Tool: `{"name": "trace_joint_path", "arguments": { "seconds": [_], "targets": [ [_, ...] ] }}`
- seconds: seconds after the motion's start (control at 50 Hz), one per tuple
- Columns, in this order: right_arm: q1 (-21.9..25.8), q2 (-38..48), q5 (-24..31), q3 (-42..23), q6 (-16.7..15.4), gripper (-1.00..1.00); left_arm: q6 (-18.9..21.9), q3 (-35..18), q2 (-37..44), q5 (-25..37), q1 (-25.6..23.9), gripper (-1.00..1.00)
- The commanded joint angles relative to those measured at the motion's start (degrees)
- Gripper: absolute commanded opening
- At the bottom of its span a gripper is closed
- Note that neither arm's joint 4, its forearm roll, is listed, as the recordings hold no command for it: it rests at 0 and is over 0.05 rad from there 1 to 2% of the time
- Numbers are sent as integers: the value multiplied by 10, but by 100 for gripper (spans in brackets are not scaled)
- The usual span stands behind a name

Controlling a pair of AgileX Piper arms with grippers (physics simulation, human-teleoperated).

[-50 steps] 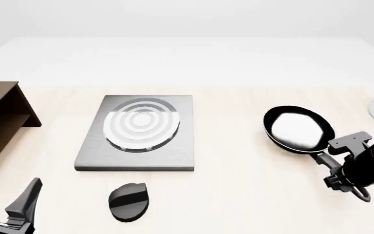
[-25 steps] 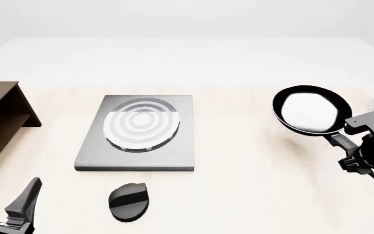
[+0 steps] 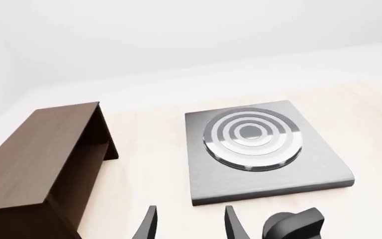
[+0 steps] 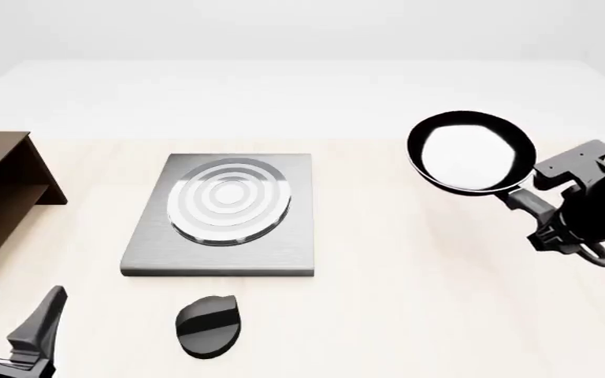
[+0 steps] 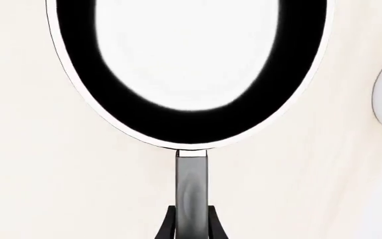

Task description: Turn on the stove and put the frying pan on it.

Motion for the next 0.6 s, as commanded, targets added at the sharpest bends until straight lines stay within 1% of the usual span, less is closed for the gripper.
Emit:
{"name": "trace_joint_path", "arguments": {
  "seconds": [0.02, 0.06, 0.08, 0.16, 0.18, 0.3, 0.32, 0.36, 0.38, 0.5, 0.56, 0.6],
  "targets": [
    [81, 15, 19, -56, 24, -100, -6, 0, 0, -2, -3, 100],
    [88, 19, 21, -61, 27, -100, -6, 0, 0, -2, -3, 100],
    [104, 29, 25, -80, 35, -100, -5, 0, 0, -3, -2, 100],
    [117, 57, 25, -102, 34, -100, -5, 0, 0, -3, -2, 100],
    [129, 65, 27, -110, 39, -100, -5, 0, 0, -3, -2, 100],
    [166, 115, 41, -181, 44, -100, -5, 0, 0, -3, -1, 100],
    [166, 115, 42, -181, 44, -100, -5, 0, 0, -3, -1, 100],
    [187, 134, 52, -215, 55, -100, -5, 0, 0, -3, -1, 100],
    [187, 134, 52, -216, 55, -100, -4, 0, 0, -3, -1, 100],
    [212, 174, 65, -269, 62, -100, -6, 0, 0, -2, 0, 100],
    [230, 188, 71, -286, 65, -100, -6, 0, 0, -1, 0, 100],
    [232, 193, 72, -294, 65, -100, -6, 0, 0, -1, 0, 100]
  ]
}}
